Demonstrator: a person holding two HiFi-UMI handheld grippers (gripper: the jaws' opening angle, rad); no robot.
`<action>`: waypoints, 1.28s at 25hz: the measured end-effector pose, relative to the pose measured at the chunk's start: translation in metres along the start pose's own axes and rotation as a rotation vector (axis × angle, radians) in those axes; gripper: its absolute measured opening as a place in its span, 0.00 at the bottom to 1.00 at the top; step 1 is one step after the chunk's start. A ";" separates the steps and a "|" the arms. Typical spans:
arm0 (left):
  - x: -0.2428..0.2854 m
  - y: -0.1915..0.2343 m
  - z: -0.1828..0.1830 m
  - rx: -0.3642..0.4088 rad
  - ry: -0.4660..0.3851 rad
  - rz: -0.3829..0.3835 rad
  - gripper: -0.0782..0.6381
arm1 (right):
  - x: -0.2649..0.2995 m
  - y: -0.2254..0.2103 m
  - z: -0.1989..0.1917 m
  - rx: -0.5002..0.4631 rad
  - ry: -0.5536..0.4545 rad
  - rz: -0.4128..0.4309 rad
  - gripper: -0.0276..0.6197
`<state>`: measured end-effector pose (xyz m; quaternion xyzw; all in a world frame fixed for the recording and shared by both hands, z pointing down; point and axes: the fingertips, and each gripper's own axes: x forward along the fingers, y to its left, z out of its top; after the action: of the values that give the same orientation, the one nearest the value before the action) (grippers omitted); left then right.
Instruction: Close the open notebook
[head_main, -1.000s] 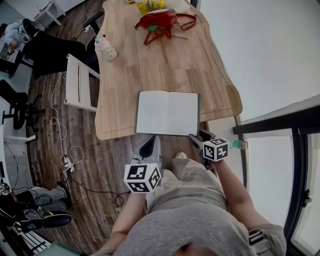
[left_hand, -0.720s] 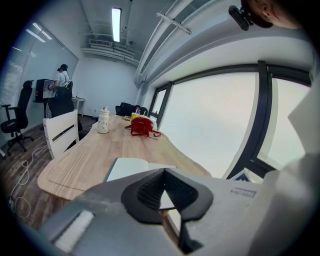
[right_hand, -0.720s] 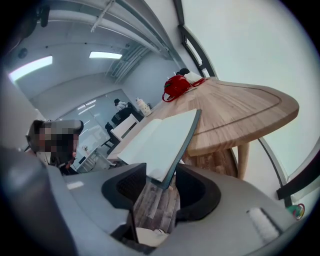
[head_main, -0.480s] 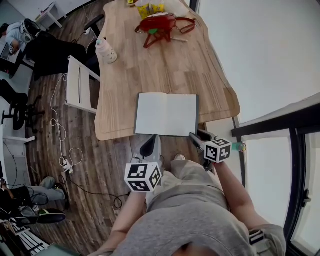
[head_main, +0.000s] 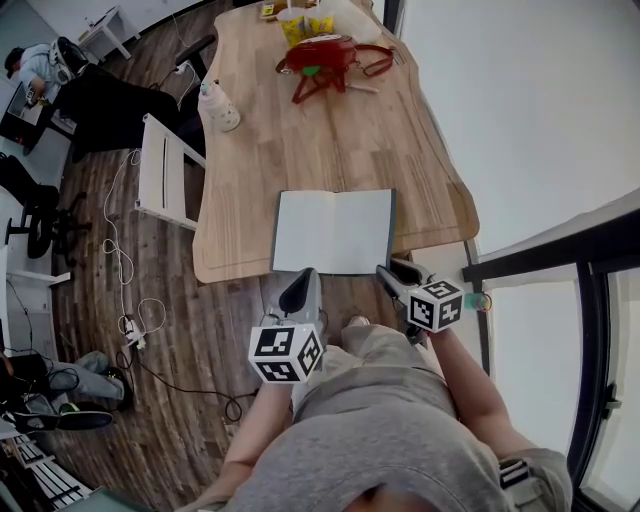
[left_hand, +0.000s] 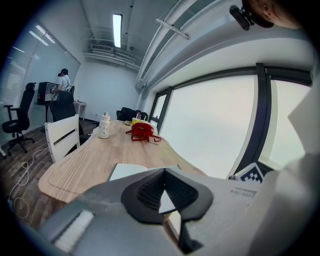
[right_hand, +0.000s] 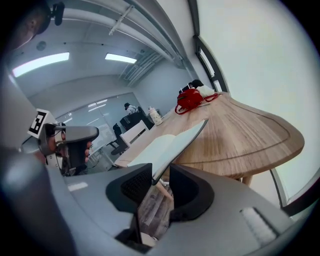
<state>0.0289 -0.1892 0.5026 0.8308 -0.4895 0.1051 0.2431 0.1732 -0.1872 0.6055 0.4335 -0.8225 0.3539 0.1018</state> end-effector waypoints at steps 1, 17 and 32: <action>-0.001 0.000 0.001 0.000 -0.002 0.001 0.12 | -0.001 0.000 0.003 -0.008 -0.007 -0.004 0.21; -0.015 0.007 0.001 -0.007 -0.027 0.030 0.12 | -0.017 0.006 0.051 -0.175 -0.114 -0.067 0.13; -0.020 0.015 -0.003 -0.030 -0.028 0.072 0.12 | -0.002 0.055 0.061 -0.408 -0.081 0.035 0.11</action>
<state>0.0058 -0.1784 0.5016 0.8104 -0.5239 0.0946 0.2446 0.1402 -0.2063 0.5326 0.4034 -0.8879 0.1638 0.1485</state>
